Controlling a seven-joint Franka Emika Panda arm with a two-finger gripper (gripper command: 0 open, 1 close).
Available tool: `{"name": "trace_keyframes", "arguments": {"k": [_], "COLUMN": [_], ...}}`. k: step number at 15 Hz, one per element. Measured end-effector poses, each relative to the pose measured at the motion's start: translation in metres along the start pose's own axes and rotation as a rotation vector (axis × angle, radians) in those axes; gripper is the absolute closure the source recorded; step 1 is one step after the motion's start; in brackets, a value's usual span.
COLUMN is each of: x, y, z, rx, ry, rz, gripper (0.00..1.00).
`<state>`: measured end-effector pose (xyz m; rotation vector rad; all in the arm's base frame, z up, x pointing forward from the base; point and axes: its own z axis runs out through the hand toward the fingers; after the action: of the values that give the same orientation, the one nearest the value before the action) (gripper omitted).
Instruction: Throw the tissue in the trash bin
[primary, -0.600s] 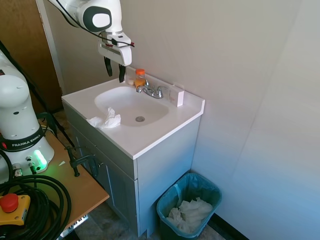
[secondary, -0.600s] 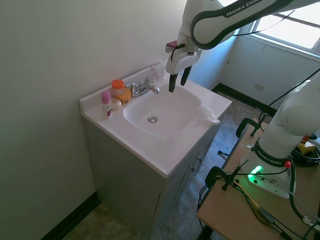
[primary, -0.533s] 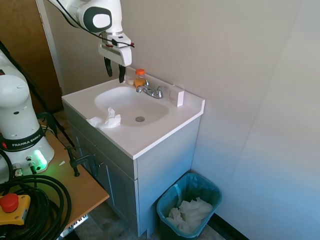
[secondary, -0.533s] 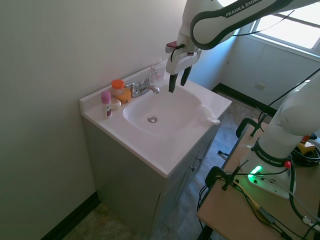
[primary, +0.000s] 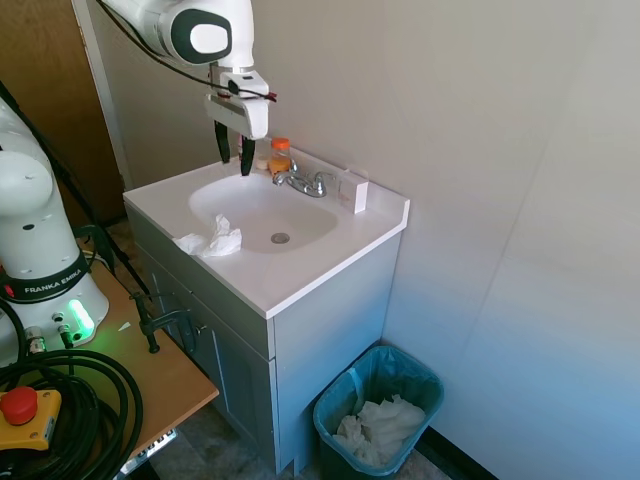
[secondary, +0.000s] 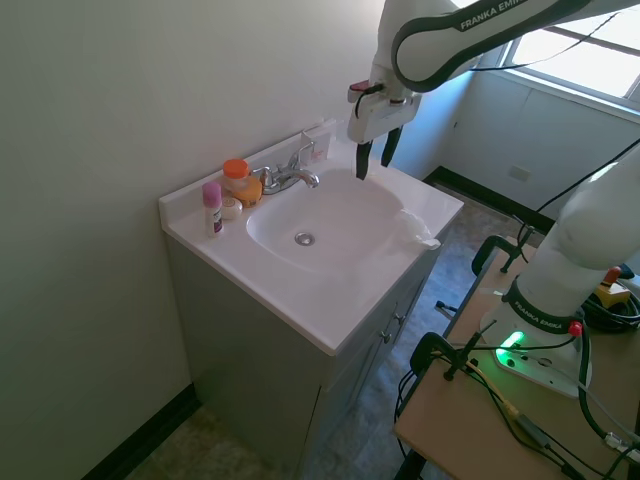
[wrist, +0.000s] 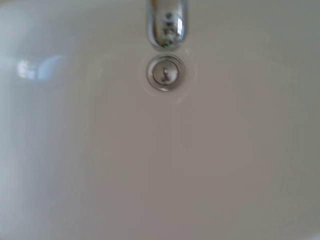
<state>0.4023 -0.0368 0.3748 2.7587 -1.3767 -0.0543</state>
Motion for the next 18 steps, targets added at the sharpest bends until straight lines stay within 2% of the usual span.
{"name": "trace_keyframes", "arguments": {"k": [4, 8, 11, 15, 16, 18], "x": [0.003, -0.003, 0.004, 0.013, 0.014, 0.014], "y": [0.029, 0.034, 0.038, 0.043, 0.041, 0.04], "z": [0.027, 0.065, 0.092, 0.119, 0.124, 0.133], "rx": [-0.1, -0.165, -0.193, -0.198, -0.199, -0.2], "ry": [-0.058, -0.112, -0.128, -0.148, -0.15, -0.154], "rz": [0.003, -0.019, -0.02, -0.002, -0.004, -0.011], "gripper": [0.0, 0.0, 0.0, 0.0, 1.0, 1.0]}}
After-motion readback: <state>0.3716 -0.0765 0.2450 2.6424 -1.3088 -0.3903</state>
